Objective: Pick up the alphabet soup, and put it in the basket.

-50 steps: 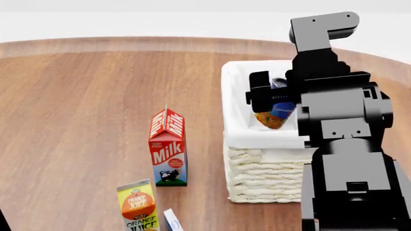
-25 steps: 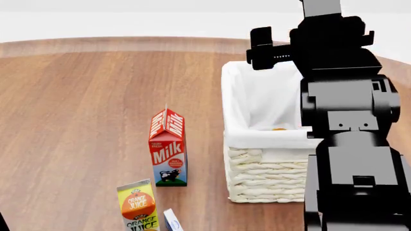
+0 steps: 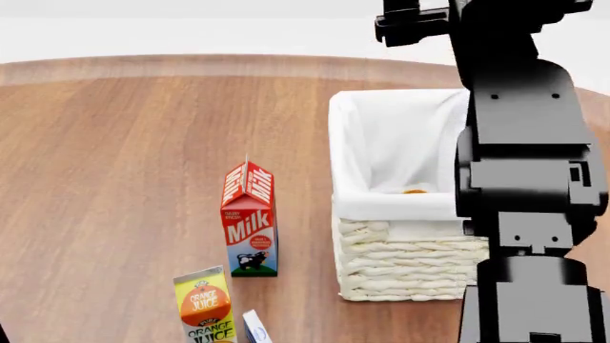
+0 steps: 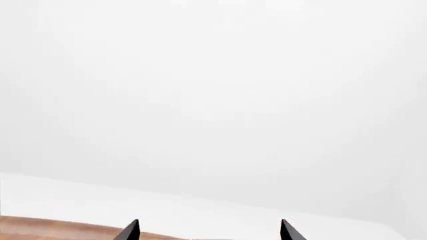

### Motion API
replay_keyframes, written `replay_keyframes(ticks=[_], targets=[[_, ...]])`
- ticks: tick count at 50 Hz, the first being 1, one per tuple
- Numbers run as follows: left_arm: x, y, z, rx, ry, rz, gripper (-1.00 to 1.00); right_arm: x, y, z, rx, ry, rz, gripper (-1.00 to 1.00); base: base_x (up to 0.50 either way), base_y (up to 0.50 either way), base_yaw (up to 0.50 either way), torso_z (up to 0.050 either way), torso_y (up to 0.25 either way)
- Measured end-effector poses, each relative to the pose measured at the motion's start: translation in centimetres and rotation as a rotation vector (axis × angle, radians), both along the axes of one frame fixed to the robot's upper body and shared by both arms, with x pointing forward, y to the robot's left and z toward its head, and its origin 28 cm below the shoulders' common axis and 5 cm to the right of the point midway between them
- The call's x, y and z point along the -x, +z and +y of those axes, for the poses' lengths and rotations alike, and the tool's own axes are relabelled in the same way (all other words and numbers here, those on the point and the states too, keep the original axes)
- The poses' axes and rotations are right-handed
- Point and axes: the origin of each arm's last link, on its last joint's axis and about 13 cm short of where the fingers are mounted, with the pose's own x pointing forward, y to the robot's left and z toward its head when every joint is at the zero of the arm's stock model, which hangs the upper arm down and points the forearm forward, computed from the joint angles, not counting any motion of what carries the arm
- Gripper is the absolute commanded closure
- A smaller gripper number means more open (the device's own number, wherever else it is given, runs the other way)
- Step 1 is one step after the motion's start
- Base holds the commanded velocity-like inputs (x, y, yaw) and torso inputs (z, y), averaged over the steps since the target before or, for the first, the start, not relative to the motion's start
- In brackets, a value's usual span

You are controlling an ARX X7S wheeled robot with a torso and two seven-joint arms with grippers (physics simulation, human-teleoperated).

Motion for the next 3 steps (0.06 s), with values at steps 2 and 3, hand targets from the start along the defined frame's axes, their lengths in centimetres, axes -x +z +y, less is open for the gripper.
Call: replay_keyframes(ticks=[2,3], targets=[[0.08,0.05,-0.02,-0.001,-0.002,-0.003,-1.00,0.34,0.13,-0.04,0.010,-0.008,-0.035,-1.00,0.00,0.00,0.00,0.000,0.000],[0.13,0.08,-0.03,-0.002,-0.003,-0.005,-1.00,0.53,0.18,-0.06,0.017,-0.016,-0.049,-1.00,0.00,0.00,0.00,0.000,0.000]])
